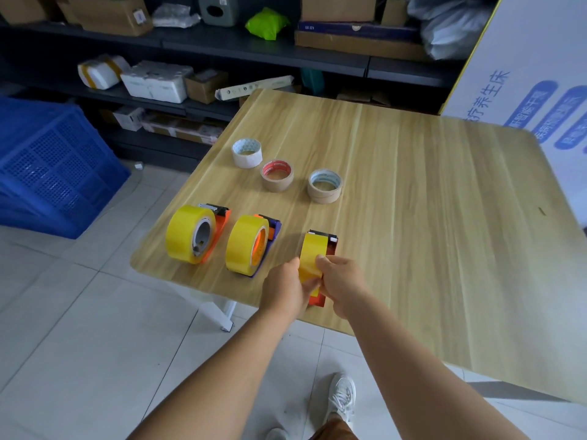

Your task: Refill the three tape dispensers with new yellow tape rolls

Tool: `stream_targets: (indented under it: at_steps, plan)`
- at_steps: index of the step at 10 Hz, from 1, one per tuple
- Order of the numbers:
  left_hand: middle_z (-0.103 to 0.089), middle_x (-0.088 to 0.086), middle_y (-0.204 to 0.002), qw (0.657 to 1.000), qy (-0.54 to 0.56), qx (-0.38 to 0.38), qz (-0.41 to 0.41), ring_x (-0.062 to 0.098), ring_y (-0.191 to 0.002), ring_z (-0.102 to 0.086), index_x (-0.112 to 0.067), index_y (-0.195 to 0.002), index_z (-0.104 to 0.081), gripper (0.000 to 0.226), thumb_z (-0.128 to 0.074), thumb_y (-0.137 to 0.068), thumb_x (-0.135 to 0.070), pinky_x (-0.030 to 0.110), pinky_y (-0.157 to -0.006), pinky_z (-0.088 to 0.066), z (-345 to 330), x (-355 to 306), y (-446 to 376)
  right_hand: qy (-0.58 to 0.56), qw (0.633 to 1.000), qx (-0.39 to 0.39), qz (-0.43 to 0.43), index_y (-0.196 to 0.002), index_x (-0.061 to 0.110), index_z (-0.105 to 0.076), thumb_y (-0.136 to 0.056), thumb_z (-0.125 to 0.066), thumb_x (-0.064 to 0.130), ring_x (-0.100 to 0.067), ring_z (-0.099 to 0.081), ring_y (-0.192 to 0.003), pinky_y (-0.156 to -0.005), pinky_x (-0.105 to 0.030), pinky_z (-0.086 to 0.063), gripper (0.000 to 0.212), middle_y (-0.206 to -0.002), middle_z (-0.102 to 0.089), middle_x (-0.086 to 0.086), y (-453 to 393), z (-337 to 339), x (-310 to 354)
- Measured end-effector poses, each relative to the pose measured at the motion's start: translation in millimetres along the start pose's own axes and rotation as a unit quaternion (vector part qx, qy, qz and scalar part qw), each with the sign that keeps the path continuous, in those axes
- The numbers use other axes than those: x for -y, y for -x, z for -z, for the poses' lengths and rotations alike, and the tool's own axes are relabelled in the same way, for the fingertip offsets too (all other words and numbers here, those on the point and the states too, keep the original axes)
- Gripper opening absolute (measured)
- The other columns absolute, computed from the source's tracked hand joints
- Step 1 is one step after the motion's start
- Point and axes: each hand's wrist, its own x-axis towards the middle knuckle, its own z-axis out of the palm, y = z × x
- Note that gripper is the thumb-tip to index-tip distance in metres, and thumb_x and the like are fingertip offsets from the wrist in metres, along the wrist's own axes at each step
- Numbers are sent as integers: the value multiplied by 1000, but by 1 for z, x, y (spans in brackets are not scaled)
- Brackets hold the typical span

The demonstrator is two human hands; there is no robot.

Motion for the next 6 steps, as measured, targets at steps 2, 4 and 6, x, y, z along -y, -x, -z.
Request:
stream_targets:
  at_steps: [2, 4, 6]
  plan:
    - [-62, 11, -123, 1000, 12, 22, 17, 29, -116, -57, -6, -124, -54, 48, -60, -90, -40, 35, -90, -46, 7, -7, 5, 18, 1000, -2, 3, -98, -8, -61, -94, -54, 27, -23, -39, -71, -68, -33, -34, 36, -78, -45, -9, 10, 0, 4]
    - [-50, 9, -140, 997, -55, 62, 7, 27, -123, -52, -11, -143, -31, 80, -62, -83, -52, 38, -91, -46, 15, -8, 4, 135, 991, 2, 18, -79, 10, -57, -96, -45, 29, -20, -39, -59, -59, -28, -34, 28, -70, -44, -6, 25, 4, 20]
    - [-7, 6, -161, 972, -184, 20, -145, 24, -147, -13, -14, -152, 3, 91, -58, -90, -42, 38, -115, -22, 65, -43, -1, 367, 908, -46, 194, -150, 15, -27, -100, -39, 38, -27, -50, -126, -91, -31, -41, 56, -144, -47, -10, 51, 36, 65]
